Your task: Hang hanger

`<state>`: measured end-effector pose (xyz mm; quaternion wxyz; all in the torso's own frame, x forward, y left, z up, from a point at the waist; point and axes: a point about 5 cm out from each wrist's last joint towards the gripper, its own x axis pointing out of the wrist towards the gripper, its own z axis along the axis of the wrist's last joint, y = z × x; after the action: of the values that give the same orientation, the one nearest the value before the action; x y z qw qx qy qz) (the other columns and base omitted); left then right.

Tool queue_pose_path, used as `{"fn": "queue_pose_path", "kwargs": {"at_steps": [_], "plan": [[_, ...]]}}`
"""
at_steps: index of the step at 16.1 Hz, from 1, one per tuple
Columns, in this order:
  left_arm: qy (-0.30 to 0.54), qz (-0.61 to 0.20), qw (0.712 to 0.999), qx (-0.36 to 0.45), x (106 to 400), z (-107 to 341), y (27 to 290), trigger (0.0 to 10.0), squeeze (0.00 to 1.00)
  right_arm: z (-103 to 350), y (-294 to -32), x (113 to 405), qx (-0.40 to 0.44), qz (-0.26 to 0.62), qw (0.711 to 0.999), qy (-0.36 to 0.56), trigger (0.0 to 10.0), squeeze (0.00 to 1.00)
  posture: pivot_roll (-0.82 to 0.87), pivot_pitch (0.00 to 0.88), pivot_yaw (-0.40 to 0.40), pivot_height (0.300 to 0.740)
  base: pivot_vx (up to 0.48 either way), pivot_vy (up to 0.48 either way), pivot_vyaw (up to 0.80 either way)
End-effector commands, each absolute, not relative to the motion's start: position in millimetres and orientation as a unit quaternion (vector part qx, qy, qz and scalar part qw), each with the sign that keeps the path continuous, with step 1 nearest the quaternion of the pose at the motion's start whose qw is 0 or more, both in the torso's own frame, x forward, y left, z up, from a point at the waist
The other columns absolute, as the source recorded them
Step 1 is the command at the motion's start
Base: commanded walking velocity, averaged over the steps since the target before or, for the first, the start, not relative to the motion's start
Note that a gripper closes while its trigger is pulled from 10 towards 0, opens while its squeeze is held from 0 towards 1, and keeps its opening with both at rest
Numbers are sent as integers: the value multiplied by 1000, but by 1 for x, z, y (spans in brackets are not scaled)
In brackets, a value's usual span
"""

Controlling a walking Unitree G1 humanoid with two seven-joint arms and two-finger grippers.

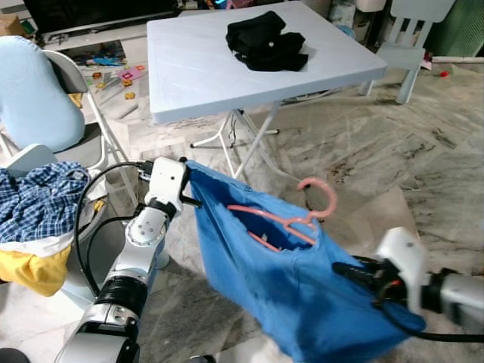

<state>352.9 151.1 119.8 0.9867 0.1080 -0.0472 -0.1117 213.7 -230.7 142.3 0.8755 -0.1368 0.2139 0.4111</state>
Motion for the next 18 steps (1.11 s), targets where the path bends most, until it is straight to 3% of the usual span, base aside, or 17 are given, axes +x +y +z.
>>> {"fn": "queue_pose_path", "kwargs": {"at_steps": [1, 4, 7, 10, 11, 12, 13, 16, 18], "plan": [[-38, -69, 991, 105, 357, 123, 172, 0, 0, 156, -243, 212, -135, 411, 878, 205, 10000, 0, -138, 109, 81, 740, 0, 0, 0], [-3, -85, 992, 90, 357, 113, 169, 0, 0, 182, -257, 208, -92, 438, 879, 165, 10000, 0, -139, 112, 85, 740, 0, 0, 0], [40, -136, 987, 72, 352, 97, 154, 0, 0, 211, -259, 198, -63, 494, 858, 122, 10000, 0, -140, 114, 88, 740, 0, 0, 0], [50, -166, 984, 47, 346, 90, 140, 0, 0, 215, -262, 218, -70, 431, 894, 94, 10000, 0, -143, 116, 84, 740, 0, 0, 0], [59, -213, 975, 24, 337, 82, 117, 10000, 35, 207, -252, 234, -78, 387, 916, 78, 10000, 0, -137, 116, 79, 740, 0, 0, 0], [61, -224, 972, 18, 334, 80, 110, 10000, 35, 203, -247, 238, -81, 377, 919, 76, 10000, 0, -137, 116, 79, 740, 0, 0, 0], [64, -258, 964, 24, 326, 75, 96, 10000, 1000, 193, -238, 243, -86, 363, 925, 74, 10000, 0, -133, 117, 75, 740, 0, 0, 0], [55, -356, 933, 25, 298, 66, 61, 10000, 1000, 163, -215, 256, -125, 349, 925, 88, 10000, 0, -126, 122, 70, 740, 0, 0, 0], [49, -377, 924, 27, 291, 66, 57, 10000, 1000, 157, -215, 273, -158, 314, 932, 86, 10000, 0, -122, 121, 69, 740, 0, 0, 0]]}}
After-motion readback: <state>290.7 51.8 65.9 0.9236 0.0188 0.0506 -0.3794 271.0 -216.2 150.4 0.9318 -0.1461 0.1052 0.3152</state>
